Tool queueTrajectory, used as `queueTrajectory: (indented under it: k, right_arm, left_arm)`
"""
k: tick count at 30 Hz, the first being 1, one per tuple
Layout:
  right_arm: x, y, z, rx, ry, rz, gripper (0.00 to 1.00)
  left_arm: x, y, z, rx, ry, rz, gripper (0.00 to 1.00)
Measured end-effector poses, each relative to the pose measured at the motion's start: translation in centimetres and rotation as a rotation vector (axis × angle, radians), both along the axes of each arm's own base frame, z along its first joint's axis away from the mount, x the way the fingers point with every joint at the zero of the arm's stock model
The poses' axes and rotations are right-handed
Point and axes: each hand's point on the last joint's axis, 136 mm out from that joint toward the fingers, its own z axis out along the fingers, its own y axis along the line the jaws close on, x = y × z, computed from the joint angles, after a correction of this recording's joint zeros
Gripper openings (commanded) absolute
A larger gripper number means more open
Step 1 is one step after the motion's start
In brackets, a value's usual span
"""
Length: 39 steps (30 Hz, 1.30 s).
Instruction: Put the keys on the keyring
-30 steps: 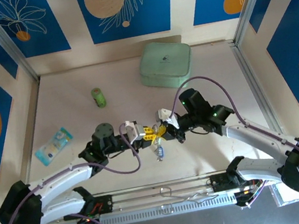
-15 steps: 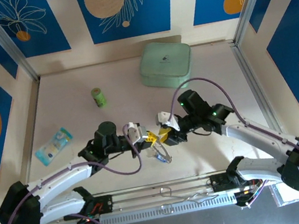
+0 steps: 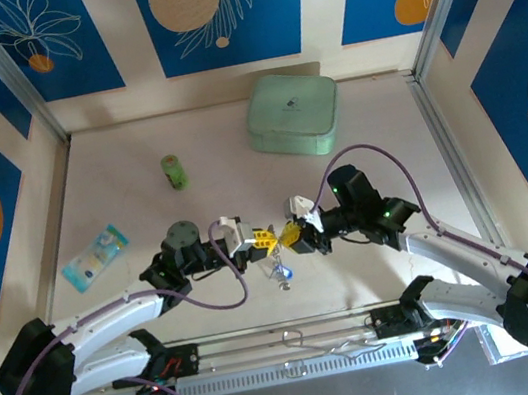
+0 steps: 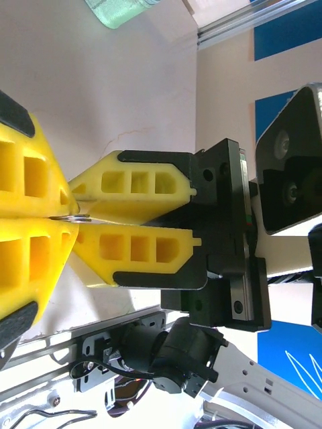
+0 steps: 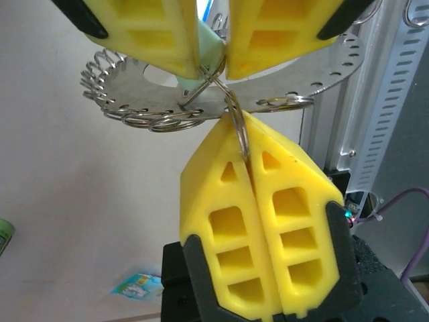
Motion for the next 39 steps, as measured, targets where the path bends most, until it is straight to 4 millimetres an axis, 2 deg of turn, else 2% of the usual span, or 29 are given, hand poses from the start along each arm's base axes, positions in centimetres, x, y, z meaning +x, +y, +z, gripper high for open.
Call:
queueTrajectory:
  k: [7, 18, 19, 22, 24, 32, 39]
  right_arm:
    - [0.0, -0.3, 0.2, -0.004, -0.008, -0.001, 0.01]
    - [-0.1, 0.8, -0.4, 0.000, 0.109, 0.047, 0.00]
    - [0.0, 0.9, -0.3, 0.001, 0.112, 0.048, 0.03]
    - [0.0, 0.9, 0.0, 0.005, 0.108, 0.045, 0.24]
    - [-0.1, 0.7, 0.2, 0.010, 0.093, 0.036, 0.32]
    - [-0.6, 0.3, 1.5, 0.050, 0.035, 0.036, 0.34]
    - [0.2, 0.1, 0.7, 0.024, 0.020, -0.012, 0.40]
  left_arm:
    - [0.0, 0.0, 0.0, 0.000, 0.001, -0.001, 0.00]
    - [-0.4, -0.1, 0.2, -0.014, 0.038, -0.022, 0.00]
    - [-0.4, -0.1, 0.2, -0.016, 0.038, -0.022, 0.00]
    - [-0.4, -0.1, 0.3, -0.021, 0.033, -0.022, 0.00]
    - [-0.4, -0.1, 0.6, -0.028, 0.025, -0.023, 0.00]
    - [-0.4, -0.1, 1.0, -0.043, 0.008, -0.023, 0.00]
    - [-0.4, -0.1, 1.2, -0.057, -0.005, -0.022, 0.00]
